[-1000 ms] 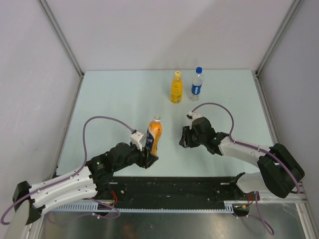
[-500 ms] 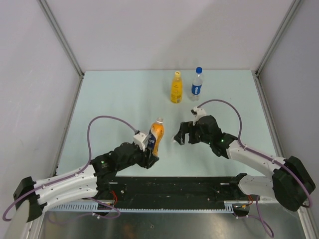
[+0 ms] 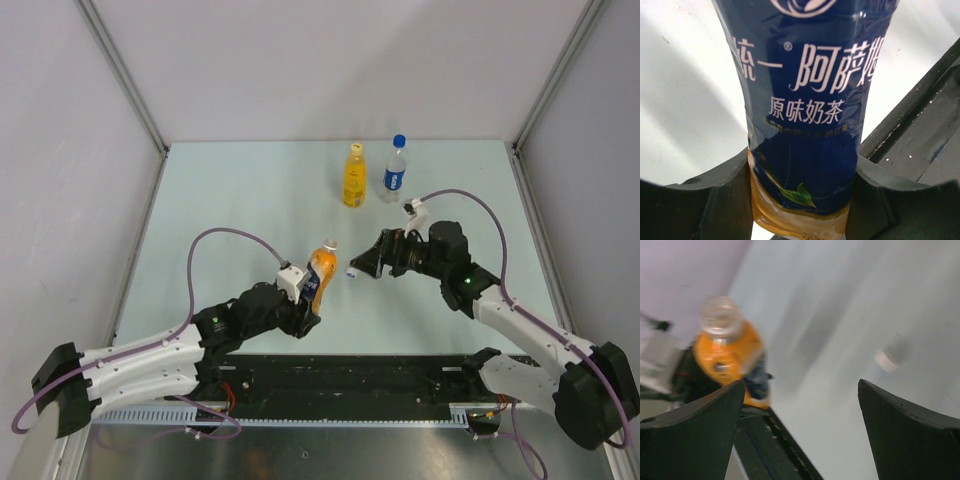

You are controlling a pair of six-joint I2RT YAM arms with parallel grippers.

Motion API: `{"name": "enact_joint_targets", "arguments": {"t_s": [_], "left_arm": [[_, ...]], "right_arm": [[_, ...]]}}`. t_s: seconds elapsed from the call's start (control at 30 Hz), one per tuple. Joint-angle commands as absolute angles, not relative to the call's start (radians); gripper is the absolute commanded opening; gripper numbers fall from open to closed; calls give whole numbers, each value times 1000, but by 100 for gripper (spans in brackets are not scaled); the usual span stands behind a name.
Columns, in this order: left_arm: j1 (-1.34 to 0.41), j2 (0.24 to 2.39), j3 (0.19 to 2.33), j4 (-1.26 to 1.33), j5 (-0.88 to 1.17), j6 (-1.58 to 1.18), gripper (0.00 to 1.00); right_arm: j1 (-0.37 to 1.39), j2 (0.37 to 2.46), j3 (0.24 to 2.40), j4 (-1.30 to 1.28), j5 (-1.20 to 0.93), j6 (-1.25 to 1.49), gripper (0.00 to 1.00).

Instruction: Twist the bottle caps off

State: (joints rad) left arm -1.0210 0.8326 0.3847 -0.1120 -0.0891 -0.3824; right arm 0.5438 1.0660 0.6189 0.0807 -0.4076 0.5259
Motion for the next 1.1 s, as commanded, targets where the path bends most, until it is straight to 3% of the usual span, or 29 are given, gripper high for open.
{"name": "enact_joint_targets", "arguments": {"t_s": [0.0, 0.33, 0.5, 0.67, 0.87, 1.0, 1.07], "left_arm": [[-1029, 834, 443, -48, -67, -332, 0], [-1045, 854, 452, -7, -23, -311, 0], [-1051, 873, 462, 29, -10, -293, 0], [-1053, 890, 471, 35, -13, -290, 0], [-1054, 898, 476, 35, -30, -284, 0], [-1054, 902, 477, 35, -53, -288, 5], [-1054, 905, 479, 35, -63, -288, 27]], "right_arm": [[532, 1004, 626, 305, -608, 626, 99], [555, 1172, 737, 414, -668, 740, 91], [561, 1208, 759, 429, -630, 776, 79], [576, 1244, 801, 402, -620, 767, 57], [618, 1264, 852, 296, -582, 709, 8], [622, 1255, 859, 276, -571, 673, 0], [622, 1241, 864, 255, -555, 650, 0]]}}
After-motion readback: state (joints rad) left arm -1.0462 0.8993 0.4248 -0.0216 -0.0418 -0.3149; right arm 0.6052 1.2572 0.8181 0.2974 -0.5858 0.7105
